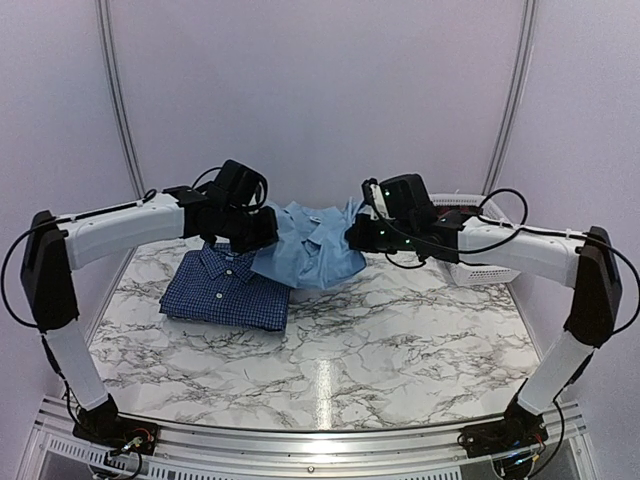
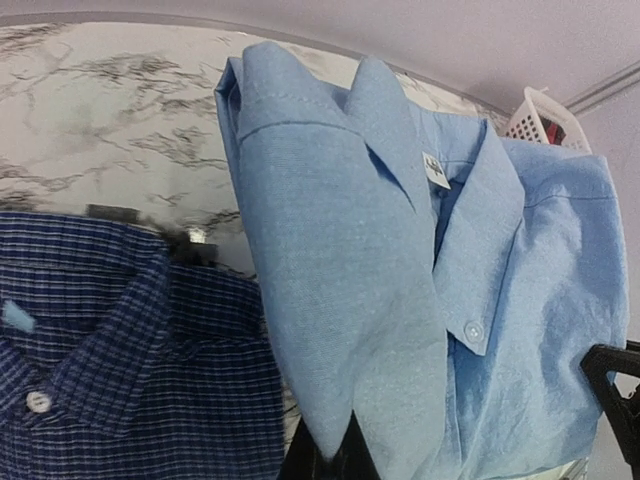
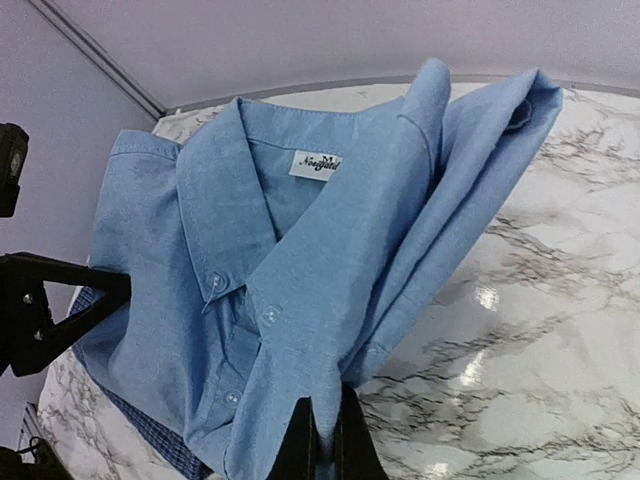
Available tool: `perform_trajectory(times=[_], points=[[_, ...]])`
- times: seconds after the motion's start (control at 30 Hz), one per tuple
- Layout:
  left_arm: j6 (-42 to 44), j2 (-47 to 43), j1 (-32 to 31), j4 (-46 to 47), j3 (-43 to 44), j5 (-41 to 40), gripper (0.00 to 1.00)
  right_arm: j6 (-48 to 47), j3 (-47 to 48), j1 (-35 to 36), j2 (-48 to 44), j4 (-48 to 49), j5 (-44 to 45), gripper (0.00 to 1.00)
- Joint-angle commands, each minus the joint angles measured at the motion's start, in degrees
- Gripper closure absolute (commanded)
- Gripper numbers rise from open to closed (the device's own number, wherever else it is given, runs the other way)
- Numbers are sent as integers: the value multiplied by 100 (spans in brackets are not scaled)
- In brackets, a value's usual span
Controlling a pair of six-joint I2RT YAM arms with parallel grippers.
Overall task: Fold and stack the long sleeve shirts
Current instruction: Place the square-folded shirt on the square-folded shirt.
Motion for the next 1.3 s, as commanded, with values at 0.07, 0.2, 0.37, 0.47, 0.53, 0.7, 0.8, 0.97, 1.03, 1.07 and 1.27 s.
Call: perform_trajectory(times=[0.07, 0.2, 0.37, 0.47, 0.53, 0.7, 0.8, 0.97, 1.03, 1.07, 1.27], points=[[254, -1325, 611, -273, -980, -314, 100, 531, 880, 768, 774, 731, 107, 100], [382, -1807, 1016, -488, -1427, -308, 100, 682, 1563, 1172, 1516, 848, 16, 100], [514, -2252, 1491, -658, -1837, -227, 100, 785, 2350, 1493, 2269, 832, -95, 100], [607, -2443, 1761, -740, -1998, -169, 100, 864, 2619, 1566, 2552, 832, -266, 100], [673, -2498, 1945, -796, -2062, -104, 100, 930, 2702, 1585, 2649, 847, -327, 100], [726, -2568, 2137, -892, -2117, 22, 100, 1083, 2726, 1607, 2685, 876, -466, 100], [727, -2602, 2180, -938, -2157, 13, 100, 1118, 2669, 1634, 2687, 877, -511, 100], [723, -2538, 2255, -970, -2314, -3, 100, 1188, 2489, 1642, 2696, 928, -565, 100], [685, -2497, 2276, -959, -2416, 20, 100, 1176, 2422, 1643, 2708, 940, -561, 100], [661, -2481, 2282, -954, -2502, -12, 100, 1164, 2409, 1644, 2736, 926, -574, 100], [700, -2283, 2387, -860, -2774, -26, 100, 1250, 1913, 1644, 2652, 1025, -633, 91]])
